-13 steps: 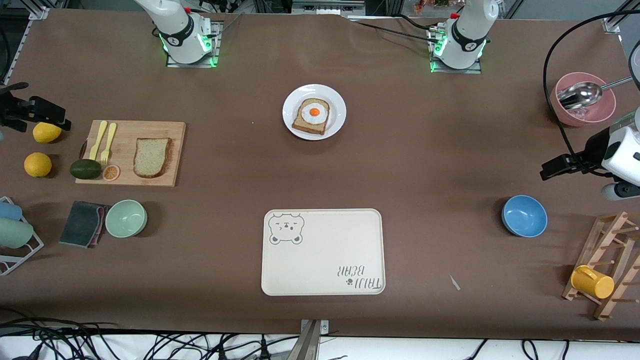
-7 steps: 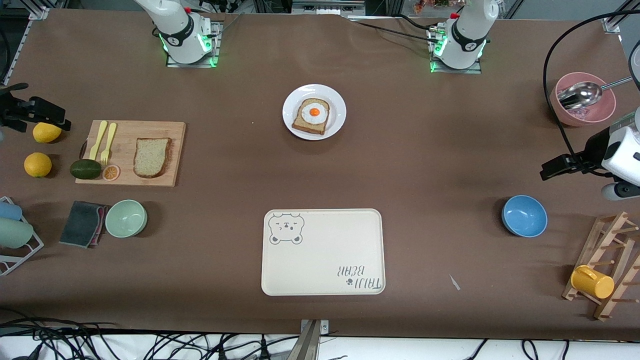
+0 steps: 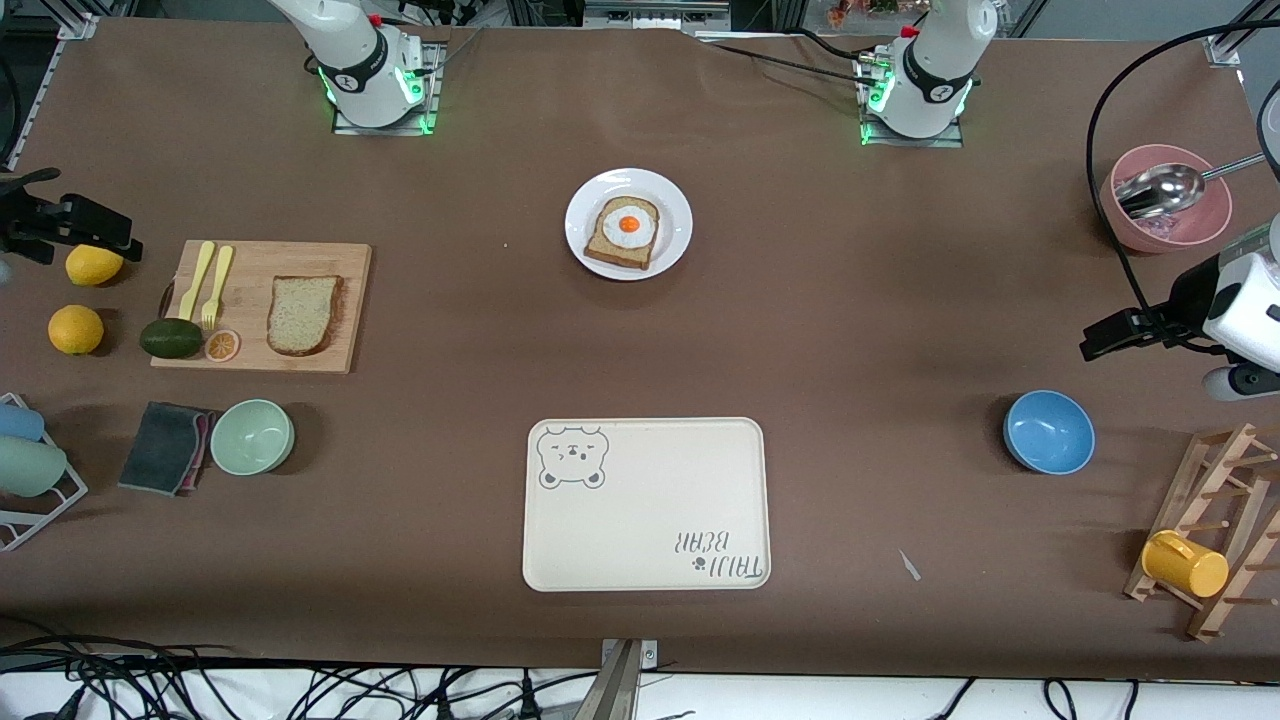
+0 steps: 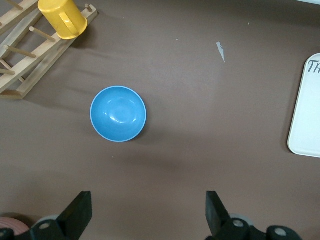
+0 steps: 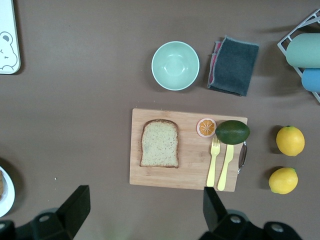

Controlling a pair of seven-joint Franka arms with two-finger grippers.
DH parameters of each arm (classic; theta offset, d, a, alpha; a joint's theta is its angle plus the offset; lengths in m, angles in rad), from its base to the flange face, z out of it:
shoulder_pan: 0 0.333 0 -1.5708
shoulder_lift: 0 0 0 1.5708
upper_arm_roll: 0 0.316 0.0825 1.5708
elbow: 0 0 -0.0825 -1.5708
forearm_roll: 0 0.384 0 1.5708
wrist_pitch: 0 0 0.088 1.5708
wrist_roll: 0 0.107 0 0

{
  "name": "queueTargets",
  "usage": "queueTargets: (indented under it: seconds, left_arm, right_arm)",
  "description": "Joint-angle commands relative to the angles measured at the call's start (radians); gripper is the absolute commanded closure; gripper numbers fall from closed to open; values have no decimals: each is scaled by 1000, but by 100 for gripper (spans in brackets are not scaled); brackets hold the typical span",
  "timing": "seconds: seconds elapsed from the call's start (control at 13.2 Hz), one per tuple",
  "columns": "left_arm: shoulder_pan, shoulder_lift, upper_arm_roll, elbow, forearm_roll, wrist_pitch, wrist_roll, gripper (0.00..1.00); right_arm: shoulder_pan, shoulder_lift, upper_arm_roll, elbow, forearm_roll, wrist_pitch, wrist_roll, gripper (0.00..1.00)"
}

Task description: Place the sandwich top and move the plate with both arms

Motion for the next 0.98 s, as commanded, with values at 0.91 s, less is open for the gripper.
queueTargets:
  seconds: [0.91]
  left_arm:
    - [6,-79,-17,15,33,-102,18,0]
  right_arm:
    - [45,52,5,-198,-113,236,68,0]
